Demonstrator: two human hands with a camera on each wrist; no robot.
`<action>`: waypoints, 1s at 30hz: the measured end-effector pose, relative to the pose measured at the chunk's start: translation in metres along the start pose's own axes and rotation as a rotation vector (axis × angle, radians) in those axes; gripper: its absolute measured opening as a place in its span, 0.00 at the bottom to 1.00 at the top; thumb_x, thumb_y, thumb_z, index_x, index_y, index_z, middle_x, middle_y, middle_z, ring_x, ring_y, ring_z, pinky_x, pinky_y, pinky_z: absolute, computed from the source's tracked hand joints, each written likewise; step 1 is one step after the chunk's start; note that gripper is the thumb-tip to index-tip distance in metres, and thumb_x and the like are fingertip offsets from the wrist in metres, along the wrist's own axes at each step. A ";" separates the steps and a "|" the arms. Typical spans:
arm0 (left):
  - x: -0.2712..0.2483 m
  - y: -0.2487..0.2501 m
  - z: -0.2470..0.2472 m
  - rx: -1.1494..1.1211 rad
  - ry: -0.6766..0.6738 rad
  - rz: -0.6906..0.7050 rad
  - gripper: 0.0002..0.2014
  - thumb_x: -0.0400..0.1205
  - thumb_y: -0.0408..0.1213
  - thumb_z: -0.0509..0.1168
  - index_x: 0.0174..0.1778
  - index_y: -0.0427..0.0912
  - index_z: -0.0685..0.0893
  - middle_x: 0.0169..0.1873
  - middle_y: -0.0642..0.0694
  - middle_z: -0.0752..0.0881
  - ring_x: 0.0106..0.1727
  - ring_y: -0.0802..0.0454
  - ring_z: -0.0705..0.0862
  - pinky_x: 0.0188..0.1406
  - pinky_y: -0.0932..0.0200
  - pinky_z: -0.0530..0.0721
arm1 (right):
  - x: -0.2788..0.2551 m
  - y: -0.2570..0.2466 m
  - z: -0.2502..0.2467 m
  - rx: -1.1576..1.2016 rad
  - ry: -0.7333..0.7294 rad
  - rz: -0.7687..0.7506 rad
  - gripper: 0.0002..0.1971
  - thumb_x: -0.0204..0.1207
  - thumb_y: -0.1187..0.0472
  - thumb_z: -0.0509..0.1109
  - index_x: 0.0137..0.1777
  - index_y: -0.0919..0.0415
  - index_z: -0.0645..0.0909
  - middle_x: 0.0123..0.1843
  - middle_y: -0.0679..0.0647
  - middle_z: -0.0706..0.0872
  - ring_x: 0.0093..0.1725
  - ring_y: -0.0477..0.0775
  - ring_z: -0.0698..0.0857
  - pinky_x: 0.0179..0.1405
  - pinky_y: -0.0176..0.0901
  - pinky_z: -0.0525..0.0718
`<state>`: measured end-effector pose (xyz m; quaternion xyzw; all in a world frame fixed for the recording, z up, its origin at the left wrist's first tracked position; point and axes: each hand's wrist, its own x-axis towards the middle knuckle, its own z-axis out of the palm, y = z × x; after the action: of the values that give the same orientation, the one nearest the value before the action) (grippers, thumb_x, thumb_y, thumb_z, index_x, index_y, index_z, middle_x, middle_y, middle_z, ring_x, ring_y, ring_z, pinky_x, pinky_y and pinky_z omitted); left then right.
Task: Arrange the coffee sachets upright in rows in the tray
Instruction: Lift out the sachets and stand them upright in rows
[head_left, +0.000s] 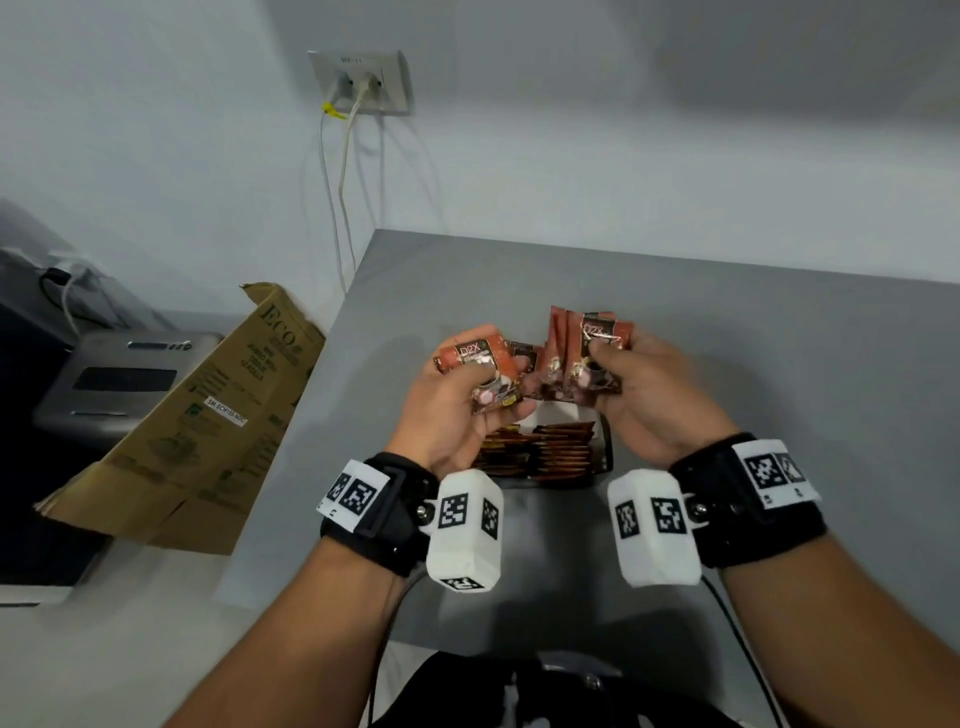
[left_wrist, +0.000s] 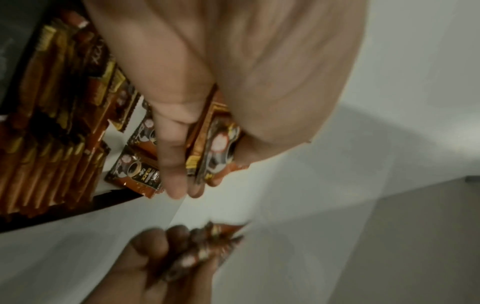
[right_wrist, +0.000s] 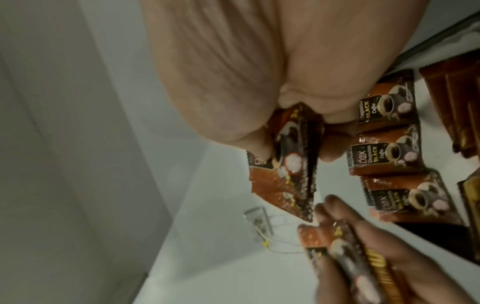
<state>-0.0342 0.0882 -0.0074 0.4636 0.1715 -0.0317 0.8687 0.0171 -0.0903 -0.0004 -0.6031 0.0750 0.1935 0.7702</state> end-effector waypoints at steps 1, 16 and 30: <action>-0.001 0.000 0.000 0.008 0.002 0.003 0.19 0.83 0.19 0.59 0.68 0.38 0.79 0.50 0.32 0.87 0.43 0.37 0.89 0.40 0.44 0.90 | -0.001 -0.001 -0.001 0.025 -0.006 -0.008 0.13 0.86 0.68 0.62 0.68 0.66 0.80 0.50 0.60 0.90 0.41 0.54 0.85 0.36 0.44 0.81; 0.001 -0.003 -0.007 0.014 -0.005 -0.081 0.15 0.84 0.22 0.55 0.60 0.38 0.83 0.48 0.34 0.89 0.44 0.38 0.89 0.43 0.42 0.89 | -0.007 -0.003 0.004 0.068 0.003 0.012 0.13 0.87 0.66 0.61 0.64 0.70 0.82 0.48 0.61 0.90 0.42 0.54 0.88 0.35 0.42 0.84; -0.001 -0.011 0.000 -0.019 0.071 -0.141 0.10 0.82 0.48 0.68 0.53 0.46 0.81 0.37 0.46 0.82 0.33 0.53 0.77 0.29 0.58 0.76 | -0.024 -0.005 0.025 -0.230 -0.047 -0.205 0.09 0.86 0.64 0.65 0.57 0.55 0.86 0.55 0.55 0.92 0.54 0.54 0.89 0.61 0.47 0.84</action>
<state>-0.0371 0.0818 -0.0163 0.4429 0.2347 -0.0748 0.8621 -0.0059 -0.0726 0.0192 -0.6872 -0.0278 0.1355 0.7132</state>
